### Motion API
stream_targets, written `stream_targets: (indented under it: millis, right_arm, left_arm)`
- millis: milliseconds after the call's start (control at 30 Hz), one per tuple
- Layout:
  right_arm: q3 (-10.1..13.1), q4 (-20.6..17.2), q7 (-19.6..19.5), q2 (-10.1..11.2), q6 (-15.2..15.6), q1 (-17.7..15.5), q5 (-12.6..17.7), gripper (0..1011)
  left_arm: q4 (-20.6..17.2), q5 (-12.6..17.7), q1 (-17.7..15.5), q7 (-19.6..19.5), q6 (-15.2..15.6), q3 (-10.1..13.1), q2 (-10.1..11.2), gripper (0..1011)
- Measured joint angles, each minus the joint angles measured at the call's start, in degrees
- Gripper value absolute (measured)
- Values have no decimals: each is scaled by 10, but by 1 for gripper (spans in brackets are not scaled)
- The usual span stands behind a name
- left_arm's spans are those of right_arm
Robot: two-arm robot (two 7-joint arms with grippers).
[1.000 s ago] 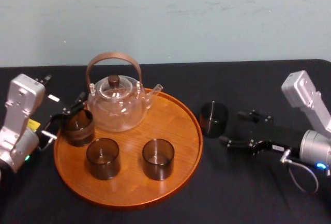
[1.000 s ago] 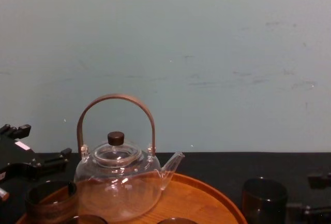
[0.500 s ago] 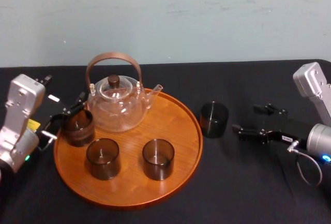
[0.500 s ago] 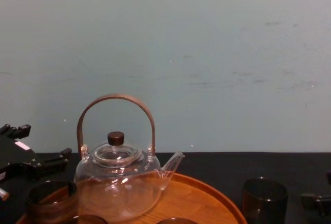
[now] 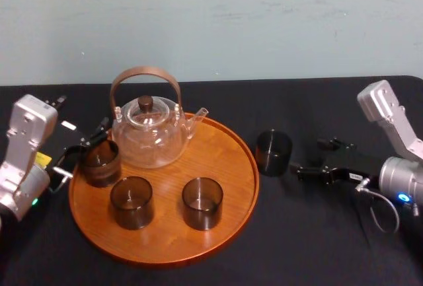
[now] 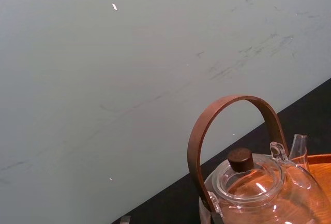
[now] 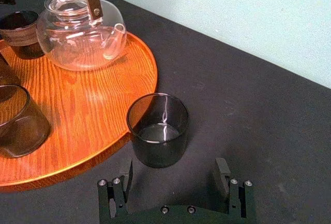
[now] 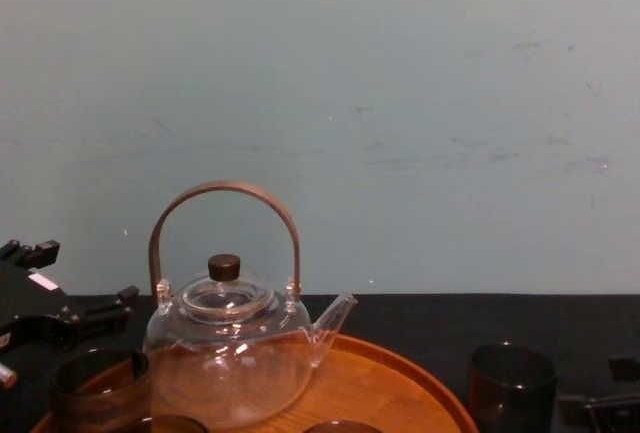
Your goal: Pick up the glass from the table and place it on the tray.
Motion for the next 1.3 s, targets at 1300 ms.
stream_targets:
  millis: [1300]
  right_arm:
    - [-57,120,42,-75,-8,108,-54,1003]
  left_arm:
    - [0,0,0,0,0,0,0,1001]
